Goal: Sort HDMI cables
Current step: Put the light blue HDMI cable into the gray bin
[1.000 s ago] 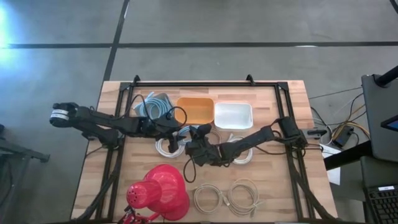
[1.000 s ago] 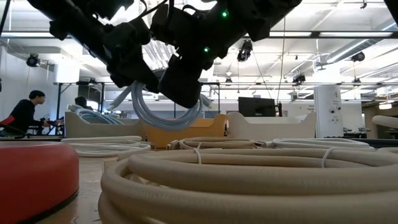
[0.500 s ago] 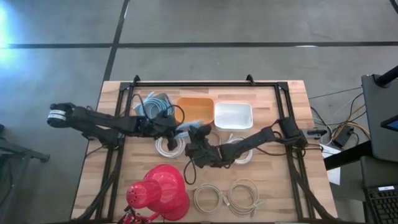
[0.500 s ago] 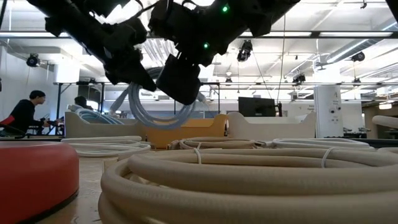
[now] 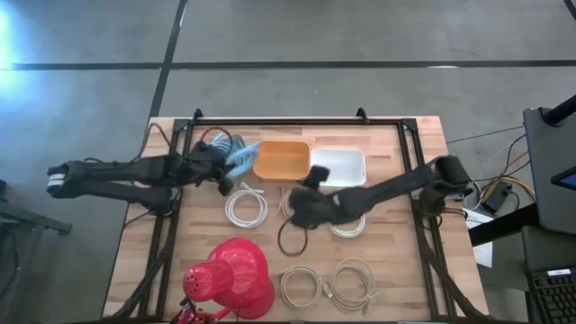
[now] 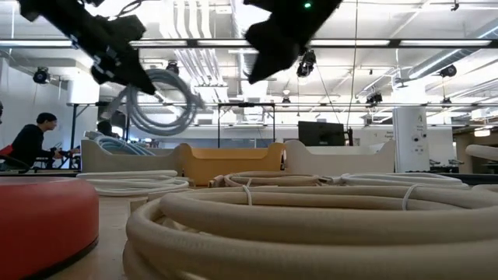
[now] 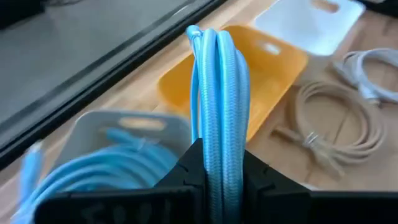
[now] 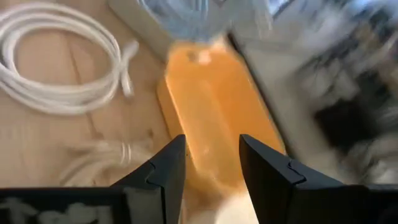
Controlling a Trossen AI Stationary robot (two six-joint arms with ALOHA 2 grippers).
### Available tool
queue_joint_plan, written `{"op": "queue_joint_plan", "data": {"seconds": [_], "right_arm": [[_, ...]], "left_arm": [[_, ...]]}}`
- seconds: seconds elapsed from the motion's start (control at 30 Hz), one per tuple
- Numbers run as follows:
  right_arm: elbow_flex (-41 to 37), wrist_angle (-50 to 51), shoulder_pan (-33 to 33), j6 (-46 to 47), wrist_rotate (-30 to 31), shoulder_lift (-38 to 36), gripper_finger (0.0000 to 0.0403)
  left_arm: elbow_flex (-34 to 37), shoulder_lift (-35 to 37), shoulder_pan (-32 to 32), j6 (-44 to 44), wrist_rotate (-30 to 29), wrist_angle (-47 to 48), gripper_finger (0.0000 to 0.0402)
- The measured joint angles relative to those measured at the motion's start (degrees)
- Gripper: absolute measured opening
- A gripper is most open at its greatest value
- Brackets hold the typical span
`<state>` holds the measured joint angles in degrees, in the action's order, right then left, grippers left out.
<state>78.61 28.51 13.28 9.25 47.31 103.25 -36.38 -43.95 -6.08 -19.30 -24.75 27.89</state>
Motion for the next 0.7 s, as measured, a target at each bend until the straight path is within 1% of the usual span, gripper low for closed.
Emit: {"op": "queue_joint_plan", "data": {"seconds": [0.03,0.1,0.2,0.27,0.4,0.47,0.57,0.7], "right_arm": [[-0.5,2.7,-0.4,3.2,-1.4,-1.2,0.0144],[-2.1,5.2,-0.8,6.9,-2.1,-3.6,0.0141],[-5.2,5.1,-0.8,7.5,-2.2,-6.6,0.0135],[-7.3,3.9,-0.8,7.7,-2.4,-8.1,0.0132],[-11.0,3.5,-1.1,7.4,-2.4,-10.9,0.0128],[-12.7,3.6,-1.0,7.3,-3.1,-13.2,0.0128],[-14.9,3.4,-0.9,7.0,-6.8,-18.1,0.0127],[-19.6,-0.3,-1.0,6.5,-12.8,-26.3,0.0127]], "left_arm": [[0.0,0.9,-0.7,-0.5,0.0,1.6,0.0038],[0.0,2.5,-1.8,-1.6,-0.3,4.5,0.0036],[0.1,3.4,-3.8,-3.2,-0.9,9.0,0.0034],[0.2,3.1,-5.3,-3.3,-1.1,10.3,0.0035],[1.7,1.1,-8.2,-2.5,-0.6,7.6,0.0036],[3.1,-0.2,-9.8,-1.8,1.8,5.1,0.0036],[5.1,-2.2,-12.1,-1.2,6.3,1.4,0.0036],[6.8,-4.2,-14.2,-1.3,6.2,0.5,0.0037]]}}
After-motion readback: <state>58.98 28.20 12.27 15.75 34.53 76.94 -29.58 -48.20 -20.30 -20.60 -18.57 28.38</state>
